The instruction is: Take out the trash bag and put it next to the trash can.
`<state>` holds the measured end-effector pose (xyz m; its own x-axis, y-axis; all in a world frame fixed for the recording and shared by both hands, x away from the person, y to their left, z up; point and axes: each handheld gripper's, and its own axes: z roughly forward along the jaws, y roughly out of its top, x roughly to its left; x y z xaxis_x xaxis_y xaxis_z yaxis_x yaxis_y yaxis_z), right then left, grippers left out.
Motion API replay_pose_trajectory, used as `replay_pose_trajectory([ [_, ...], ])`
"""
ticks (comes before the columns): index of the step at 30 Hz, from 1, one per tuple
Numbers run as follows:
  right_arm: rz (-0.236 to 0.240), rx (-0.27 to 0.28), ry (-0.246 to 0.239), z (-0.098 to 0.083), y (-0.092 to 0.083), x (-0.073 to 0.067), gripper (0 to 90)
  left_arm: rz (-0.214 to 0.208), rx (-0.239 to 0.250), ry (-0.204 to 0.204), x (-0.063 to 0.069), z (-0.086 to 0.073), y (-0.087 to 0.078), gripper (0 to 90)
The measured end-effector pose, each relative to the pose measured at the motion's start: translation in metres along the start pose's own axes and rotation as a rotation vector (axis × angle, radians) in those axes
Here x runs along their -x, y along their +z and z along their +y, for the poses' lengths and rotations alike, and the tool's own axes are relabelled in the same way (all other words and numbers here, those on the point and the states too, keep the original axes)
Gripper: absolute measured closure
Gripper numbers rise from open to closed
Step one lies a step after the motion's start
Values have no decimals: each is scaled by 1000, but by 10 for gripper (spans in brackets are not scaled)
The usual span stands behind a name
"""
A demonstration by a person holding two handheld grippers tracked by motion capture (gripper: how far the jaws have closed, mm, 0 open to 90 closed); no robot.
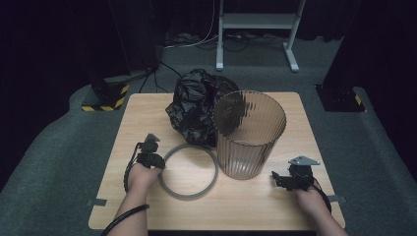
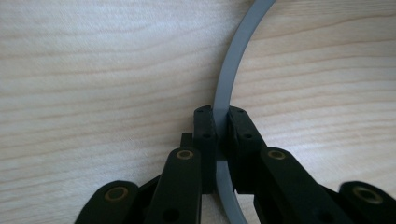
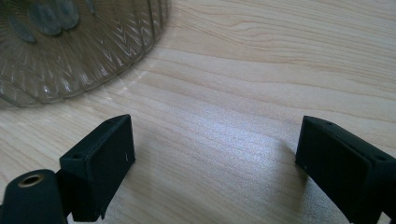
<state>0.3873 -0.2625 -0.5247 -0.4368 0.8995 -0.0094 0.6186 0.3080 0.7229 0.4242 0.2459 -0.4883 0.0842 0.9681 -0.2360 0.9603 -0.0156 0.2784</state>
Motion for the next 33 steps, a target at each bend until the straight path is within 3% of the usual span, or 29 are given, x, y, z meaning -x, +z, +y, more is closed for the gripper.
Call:
replay_pose_trajectory([
  [8,0,1,-5,0,0,0,112,-140,81,-20,-20,-23,-3,833],
  [12,0,0,-3,0,0,0,112,-176,98,-22,-24,-28,-2,834],
  [16,1,0,-1,0,0,0,112,-227,119,-64,-33,-33,-2,835],
  [20,0,0,0,0,0,0,112,-245,136,-81,-40,-37,-6,835],
  [24,-2,1,1,0,0,0,113,-295,172,-121,-47,-40,-11,835],
  [33,-2,1,2,0,0,0,113,-294,195,-123,-52,-41,-19,835],
])
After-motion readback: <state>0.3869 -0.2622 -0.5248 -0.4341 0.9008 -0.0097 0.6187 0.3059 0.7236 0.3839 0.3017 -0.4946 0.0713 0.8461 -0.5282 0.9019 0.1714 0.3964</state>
